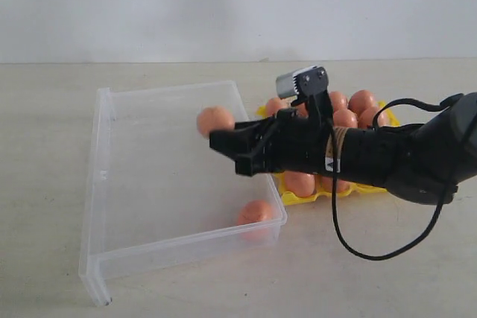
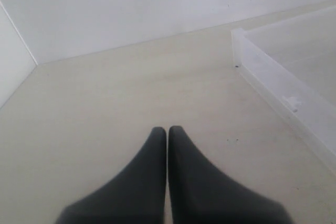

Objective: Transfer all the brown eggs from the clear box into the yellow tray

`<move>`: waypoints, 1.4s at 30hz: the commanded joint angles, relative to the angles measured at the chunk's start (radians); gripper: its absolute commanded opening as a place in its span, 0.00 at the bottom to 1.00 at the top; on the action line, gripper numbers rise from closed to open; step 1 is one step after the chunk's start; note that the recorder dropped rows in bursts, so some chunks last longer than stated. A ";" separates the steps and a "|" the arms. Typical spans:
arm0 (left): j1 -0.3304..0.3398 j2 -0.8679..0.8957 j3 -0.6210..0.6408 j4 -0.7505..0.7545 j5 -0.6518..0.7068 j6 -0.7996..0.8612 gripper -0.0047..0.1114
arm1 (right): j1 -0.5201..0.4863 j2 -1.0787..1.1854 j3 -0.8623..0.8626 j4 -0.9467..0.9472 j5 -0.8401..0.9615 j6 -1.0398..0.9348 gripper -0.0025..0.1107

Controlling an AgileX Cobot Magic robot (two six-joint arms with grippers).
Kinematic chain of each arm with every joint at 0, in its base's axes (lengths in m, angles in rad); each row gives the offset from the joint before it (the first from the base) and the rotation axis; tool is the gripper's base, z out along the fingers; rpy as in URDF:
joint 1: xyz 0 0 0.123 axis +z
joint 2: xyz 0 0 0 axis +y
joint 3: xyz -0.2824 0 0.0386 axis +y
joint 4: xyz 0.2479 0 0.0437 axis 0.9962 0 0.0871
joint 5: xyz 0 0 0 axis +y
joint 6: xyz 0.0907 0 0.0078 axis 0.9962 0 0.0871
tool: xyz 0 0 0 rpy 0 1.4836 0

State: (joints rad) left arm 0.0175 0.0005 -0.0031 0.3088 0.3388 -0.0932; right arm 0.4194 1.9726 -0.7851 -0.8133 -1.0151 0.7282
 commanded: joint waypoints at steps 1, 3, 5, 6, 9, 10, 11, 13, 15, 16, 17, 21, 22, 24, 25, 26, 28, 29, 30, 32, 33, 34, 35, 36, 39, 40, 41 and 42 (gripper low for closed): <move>-0.004 -0.001 0.003 -0.002 -0.003 -0.005 0.05 | -0.002 -0.009 0.006 -0.218 0.079 0.070 0.02; -0.004 -0.001 0.003 -0.002 -0.003 -0.005 0.05 | -0.002 -0.009 0.006 -0.246 0.121 0.102 0.02; -0.004 -0.001 0.003 -0.002 -0.003 -0.005 0.05 | -0.002 -0.009 0.006 -0.246 0.154 0.108 0.02; -0.004 -0.001 0.003 -0.002 -0.003 -0.005 0.05 | -0.002 -0.009 0.006 -0.244 0.166 0.095 0.02; -0.004 -0.001 0.003 -0.002 -0.003 -0.005 0.05 | -0.002 -0.009 -0.011 -0.218 0.170 0.031 0.02; -0.004 -0.001 0.003 -0.002 -0.003 -0.005 0.05 | -0.001 -0.009 -0.027 -0.216 0.174 0.021 0.02; -0.004 -0.001 0.003 -0.002 -0.003 -0.005 0.05 | -0.001 -0.009 -0.049 -0.216 0.183 0.037 0.02; -0.004 -0.001 0.003 -0.002 -0.003 -0.005 0.05 | 0.010 -0.009 -0.115 -0.216 0.270 0.166 0.02; -0.004 -0.001 0.003 -0.002 -0.003 -0.005 0.05 | 0.035 -0.009 -0.203 -0.291 0.456 0.415 0.02; -0.004 -0.001 0.003 -0.002 -0.003 -0.005 0.05 | 0.054 -0.009 -0.259 -0.432 0.543 0.539 0.02; -0.004 -0.001 0.003 -0.002 -0.003 -0.005 0.05 | 0.076 -0.009 -0.316 -0.630 0.589 0.669 0.02; -0.004 -0.001 0.003 -0.002 -0.003 -0.005 0.05 | 0.142 -0.007 -0.497 -0.931 0.520 0.983 0.02; -0.004 -0.001 0.003 -0.002 -0.003 -0.005 0.05 | 0.154 -0.007 -0.530 -0.931 0.522 1.007 0.02; -0.004 -0.001 0.003 -0.002 -0.003 -0.005 0.05 | 0.169 -0.007 -0.578 -0.931 0.547 1.091 0.02; -0.004 -0.001 0.003 -0.002 -0.003 -0.005 0.05 | 0.172 -0.005 -0.597 -0.931 0.569 1.099 0.02; -0.004 -0.001 0.003 -0.002 -0.003 -0.005 0.05 | 0.180 -0.005 -0.612 -0.931 0.599 1.088 0.02; -0.004 -0.001 0.003 -0.002 -0.003 -0.005 0.05 | 0.195 -0.005 -0.624 -0.931 0.679 0.989 0.02; -0.004 -0.001 0.003 -0.002 -0.003 -0.005 0.05 | 0.201 -0.005 -0.624 -0.931 0.707 0.855 0.02; -0.004 -0.001 0.003 -0.002 -0.003 -0.005 0.05 | 0.208 -0.005 -0.624 -0.931 0.722 0.722 0.02; -0.004 -0.001 0.003 -0.002 -0.003 -0.005 0.05 | 0.222 -0.005 -0.622 -0.931 0.733 0.446 0.02; -0.004 -0.001 0.003 -0.002 -0.003 -0.005 0.05 | 0.237 -0.005 -0.622 -0.931 0.781 0.380 0.02; -0.004 -0.001 0.003 -0.002 -0.003 -0.005 0.05 | 0.258 -0.005 -0.622 -0.931 0.853 0.387 0.02; -0.004 -0.001 0.003 -0.002 -0.003 -0.005 0.05 | 0.287 -0.005 -0.622 -0.931 0.998 0.466 0.02; -0.004 -0.001 0.003 -0.002 -0.003 -0.005 0.05 | 0.319 -0.005 -0.622 -0.905 1.180 0.539 0.02; -0.004 -0.001 0.003 -0.002 -0.003 -0.005 0.05 | 0.390 -0.005 -0.633 -0.619 1.474 0.301 0.02; -0.004 -0.001 0.003 -0.002 -0.003 -0.005 0.05 | 0.399 -0.005 -0.646 -0.427 1.490 0.162 0.02; -0.004 -0.001 0.003 -0.002 -0.003 -0.005 0.05 | 0.404 -0.005 -0.663 -0.195 1.491 -0.053 0.02; -0.004 -0.001 0.003 -0.002 -0.003 -0.005 0.05 | 0.404 -0.005 -0.680 0.056 1.503 -0.296 0.02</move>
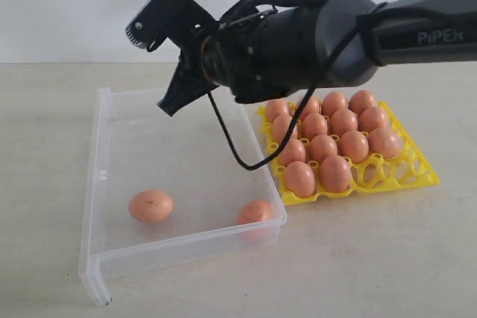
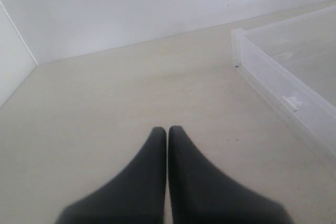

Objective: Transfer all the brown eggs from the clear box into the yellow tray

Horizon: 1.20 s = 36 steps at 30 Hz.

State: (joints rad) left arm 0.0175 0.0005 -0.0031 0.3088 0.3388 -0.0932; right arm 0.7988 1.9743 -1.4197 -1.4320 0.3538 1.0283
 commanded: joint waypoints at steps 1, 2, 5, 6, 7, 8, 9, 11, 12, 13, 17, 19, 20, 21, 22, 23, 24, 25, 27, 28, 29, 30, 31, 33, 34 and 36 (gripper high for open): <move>-0.004 -0.001 0.003 -0.002 -0.003 -0.005 0.05 | 0.019 -0.007 -0.066 0.874 0.168 -0.793 0.02; -0.004 -0.001 0.003 -0.002 -0.003 -0.005 0.05 | 0.007 -0.007 -0.093 1.099 0.236 -1.018 0.02; -0.004 -0.001 0.003 -0.002 -0.003 -0.005 0.05 | -0.033 -0.007 -0.167 1.548 0.471 -1.518 0.02; -0.004 -0.001 0.003 -0.002 -0.003 -0.005 0.05 | -0.041 -0.007 -0.184 1.605 0.513 -1.567 0.02; -0.004 -0.001 0.003 -0.002 -0.003 -0.005 0.05 | -0.049 -0.007 -0.198 1.646 0.536 -1.581 0.02; -0.004 -0.001 0.003 -0.002 -0.003 -0.005 0.05 | -0.051 -0.007 -0.213 1.659 0.536 -1.573 0.02; -0.004 -0.001 0.003 -0.002 -0.003 -0.005 0.05 | -0.051 -0.007 -0.220 1.659 0.524 -1.556 0.02; -0.004 -0.001 0.003 -0.002 -0.003 -0.005 0.05 | -0.051 -0.007 -0.228 1.660 0.503 -1.515 0.06; -0.004 -0.001 0.003 -0.002 -0.003 -0.005 0.05 | -0.049 -0.007 -0.228 1.663 0.501 -1.490 0.10; -0.004 -0.001 0.003 -0.002 -0.003 -0.005 0.05 | -0.049 -0.007 -0.228 1.666 0.501 -1.460 0.15; -0.004 -0.001 0.003 -0.002 -0.003 -0.005 0.05 | -0.049 0.001 -0.228 1.671 0.501 -1.453 0.46; -0.004 -0.001 0.003 -0.002 -0.003 -0.005 0.05 | -0.049 0.011 -0.228 1.657 0.520 -1.502 0.53; -0.004 -0.001 0.003 -0.002 -0.003 -0.005 0.05 | -0.049 0.017 -0.228 1.657 0.542 -1.508 0.53; -0.004 -0.001 0.003 -0.002 -0.003 -0.005 0.05 | -0.047 0.027 -0.228 1.661 0.569 -1.506 0.53; -0.004 -0.001 0.003 -0.002 -0.003 -0.005 0.05 | -0.045 0.036 -0.228 1.673 0.587 -1.483 0.53; -0.004 -0.001 0.003 -0.002 -0.003 -0.005 0.05 | -0.038 0.051 -0.228 1.685 0.589 -1.442 0.53; -0.004 -0.001 0.003 -0.002 -0.003 -0.005 0.05 | -0.028 0.065 -0.228 1.690 0.586 -1.421 0.53; -0.004 -0.001 0.003 -0.002 -0.003 -0.005 0.05 | -0.017 0.085 -0.228 1.690 0.578 -1.422 0.53; -0.004 -0.001 0.003 -0.002 -0.003 -0.005 0.05 | -0.001 0.123 -0.228 1.688 0.553 -1.417 0.53; -0.004 -0.001 0.003 -0.002 -0.003 -0.005 0.05 | 0.001 0.140 -0.228 1.690 0.540 -1.397 0.53; -0.004 -0.001 0.003 -0.002 -0.003 -0.005 0.05 | 0.002 0.156 -0.228 1.700 0.529 -1.365 0.53; -0.004 -0.001 0.003 -0.002 -0.003 -0.005 0.05 | 0.002 0.170 -0.228 1.715 0.517 -1.326 0.53; -0.004 -0.001 0.003 -0.002 -0.003 -0.005 0.05 | 0.002 0.180 -0.228 1.732 0.505 -1.301 0.53; -0.004 -0.001 0.003 -0.002 -0.003 -0.005 0.05 | 0.002 0.197 -0.228 1.760 0.485 -1.300 0.53; -0.004 -0.001 0.003 -0.002 -0.003 -0.005 0.05 | 0.002 0.200 -0.228 1.763 0.475 -1.312 0.53; -0.004 -0.001 0.003 -0.002 -0.003 -0.005 0.05 | 0.002 0.209 -0.228 1.765 0.451 -1.384 0.53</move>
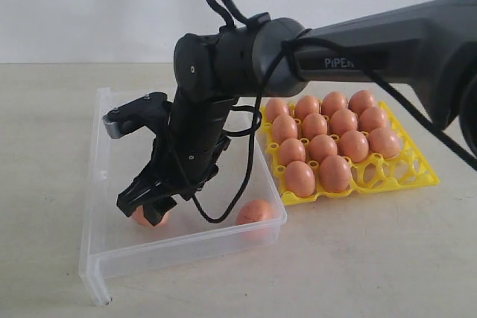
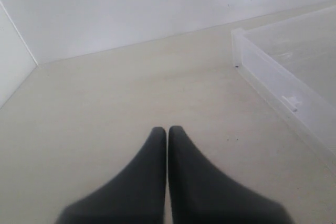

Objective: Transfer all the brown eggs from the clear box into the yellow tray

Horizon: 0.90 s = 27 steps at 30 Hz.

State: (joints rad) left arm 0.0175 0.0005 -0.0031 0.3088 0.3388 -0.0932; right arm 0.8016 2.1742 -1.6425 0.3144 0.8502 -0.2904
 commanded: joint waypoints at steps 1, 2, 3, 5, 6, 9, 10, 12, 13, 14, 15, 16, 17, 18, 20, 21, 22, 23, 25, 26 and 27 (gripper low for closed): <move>-0.004 -0.001 0.003 -0.002 -0.003 -0.005 0.05 | -0.001 0.009 -0.005 0.019 -0.054 -0.095 0.53; -0.004 -0.001 0.003 -0.002 -0.003 -0.005 0.05 | -0.001 0.011 -0.005 0.019 -0.066 -0.132 0.53; -0.004 -0.001 0.003 -0.002 -0.003 -0.005 0.05 | -0.001 0.011 -0.005 0.021 -0.081 -0.161 0.53; -0.004 -0.001 0.003 -0.002 -0.003 -0.005 0.05 | -0.001 0.018 -0.005 0.021 -0.132 -0.173 0.53; -0.004 -0.001 0.003 -0.002 -0.003 -0.005 0.05 | -0.001 0.023 -0.005 0.021 -0.164 -0.173 0.53; -0.004 -0.001 0.003 -0.002 -0.003 -0.005 0.05 | -0.001 0.045 -0.005 0.021 -0.218 -0.137 0.53; -0.004 -0.001 0.003 -0.002 -0.003 -0.005 0.05 | -0.001 0.049 -0.005 0.024 -0.218 -0.117 0.53; -0.004 -0.001 0.003 -0.002 -0.003 -0.005 0.05 | -0.001 0.060 -0.005 0.022 -0.209 -0.081 0.53; -0.004 -0.001 0.003 -0.002 -0.003 -0.005 0.05 | -0.001 0.060 -0.005 0.020 -0.209 -0.070 0.53; -0.004 -0.001 0.003 -0.002 -0.003 -0.005 0.05 | -0.001 0.067 -0.005 0.015 -0.209 -0.058 0.53; -0.004 -0.001 0.003 -0.002 -0.003 -0.005 0.05 | -0.001 0.069 -0.005 0.015 -0.216 -0.059 0.53; -0.004 -0.001 0.003 -0.002 -0.003 -0.005 0.05 | -0.001 0.071 -0.005 0.011 -0.223 -0.059 0.53; -0.004 -0.001 0.003 -0.002 -0.003 -0.005 0.05 | -0.001 0.071 -0.005 0.011 -0.230 -0.059 0.53; -0.004 -0.001 0.003 -0.002 -0.003 -0.005 0.05 | -0.001 0.071 -0.005 0.007 -0.240 -0.059 0.51; -0.004 -0.001 0.003 -0.002 -0.003 -0.005 0.05 | -0.001 0.071 -0.005 0.004 -0.254 -0.059 0.38; -0.004 -0.001 0.003 -0.002 -0.003 -0.005 0.05 | -0.001 0.071 -0.005 -0.001 -0.259 -0.059 0.26; -0.004 -0.001 0.003 -0.002 -0.003 -0.005 0.05 | -0.001 0.071 -0.005 -0.008 -0.264 -0.062 0.13; -0.004 -0.001 0.003 -0.002 -0.003 -0.005 0.05 | -0.001 0.071 -0.005 -0.012 -0.265 -0.063 0.02; -0.004 -0.001 0.003 -0.002 -0.003 -0.005 0.05 | -0.004 0.069 -0.005 -0.012 -0.270 -0.060 0.03; -0.004 -0.001 0.003 -0.002 -0.003 -0.005 0.05 | -0.004 0.069 -0.005 -0.012 -0.270 -0.060 0.03; -0.004 -0.001 0.003 -0.002 -0.003 -0.005 0.05 | -0.004 0.063 -0.005 -0.012 -0.270 -0.058 0.03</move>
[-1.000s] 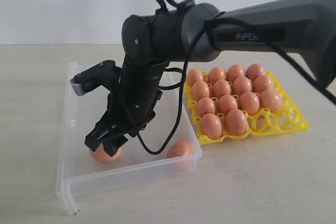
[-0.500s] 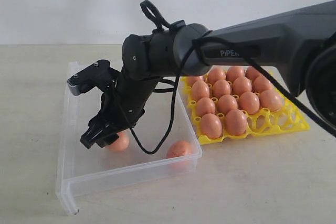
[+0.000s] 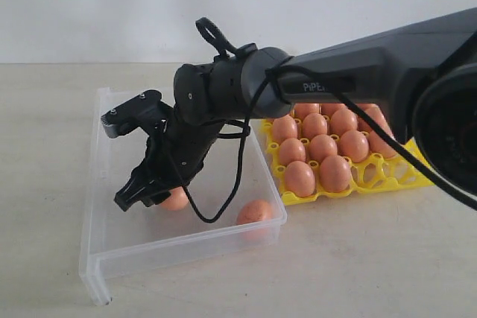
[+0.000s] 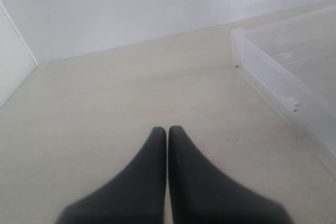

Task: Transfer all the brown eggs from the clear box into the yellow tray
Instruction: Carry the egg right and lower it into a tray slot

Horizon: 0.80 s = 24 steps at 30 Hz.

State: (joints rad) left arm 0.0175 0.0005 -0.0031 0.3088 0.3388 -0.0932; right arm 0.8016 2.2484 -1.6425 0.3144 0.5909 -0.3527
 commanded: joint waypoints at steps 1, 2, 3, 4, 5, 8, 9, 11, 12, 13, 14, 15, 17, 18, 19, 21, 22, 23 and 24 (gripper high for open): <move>-0.004 -0.001 0.003 -0.002 -0.003 -0.005 0.05 | -0.004 -0.017 -0.005 -0.012 -0.013 0.009 0.03; -0.004 -0.001 0.003 -0.002 -0.003 -0.005 0.05 | -0.004 -0.026 -0.005 -0.012 -0.026 0.020 0.03; -0.004 -0.001 0.003 -0.002 -0.003 -0.005 0.05 | -0.004 -0.039 -0.005 -0.012 -0.057 0.043 0.03; -0.004 -0.001 0.003 -0.002 -0.003 -0.005 0.05 | -0.004 -0.056 0.000 -0.012 -0.103 0.056 0.03; -0.004 -0.001 0.003 -0.002 -0.003 -0.005 0.05 | -0.004 -0.079 0.012 -0.012 -0.153 0.064 0.02; -0.004 -0.001 0.003 -0.002 -0.003 -0.005 0.05 | -0.002 -0.172 0.131 0.023 -0.401 0.149 0.02; -0.004 -0.001 0.003 -0.002 -0.003 -0.005 0.05 | -0.002 -0.227 0.227 0.026 -0.507 0.195 0.02; -0.004 -0.001 0.003 -0.002 -0.003 -0.005 0.05 | -0.002 -0.311 0.413 0.026 -0.740 0.249 0.02; -0.004 -0.001 0.003 -0.002 -0.003 -0.005 0.05 | -0.002 -0.382 0.530 0.026 -0.915 0.264 0.02; -0.004 -0.001 0.003 -0.002 -0.003 -0.005 0.05 | -0.002 -0.430 0.648 0.024 -1.040 0.263 0.02; -0.004 -0.001 0.003 -0.002 -0.003 -0.005 0.05 | -0.005 -0.485 0.764 0.018 -1.207 0.263 0.02; -0.004 -0.001 0.003 -0.002 -0.003 -0.005 0.05 | -0.017 -0.534 0.873 0.032 -1.383 0.263 0.02; -0.004 -0.001 0.003 -0.002 -0.003 -0.005 0.05 | -0.060 -0.602 1.032 0.123 -1.677 0.261 0.02; -0.004 -0.001 0.003 -0.002 -0.003 -0.005 0.05 | -0.096 -0.621 1.093 0.211 -1.797 0.261 0.02; -0.004 -0.001 0.003 -0.002 -0.003 -0.005 0.05 | -0.123 -0.633 1.128 0.296 -1.812 0.272 0.02; -0.004 -0.001 0.003 -0.002 -0.003 -0.005 0.05 | -0.264 -0.661 1.182 0.305 -1.779 0.353 0.02; -0.004 -0.001 0.003 -0.002 -0.003 -0.005 0.05 | -0.341 -0.674 1.194 0.217 -1.644 0.421 0.02; -0.004 -0.001 0.003 -0.002 -0.003 -0.005 0.05 | -0.448 -0.681 1.195 0.010 -1.492 0.542 0.02; -0.004 -0.001 0.003 -0.002 -0.003 -0.005 0.05 | -0.555 -0.683 1.187 -0.314 -1.399 0.698 0.02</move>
State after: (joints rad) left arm 0.0175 0.0005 -0.0031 0.3088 0.3388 -0.0932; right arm 0.4321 1.5869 -0.4659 0.4606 -1.0160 0.0926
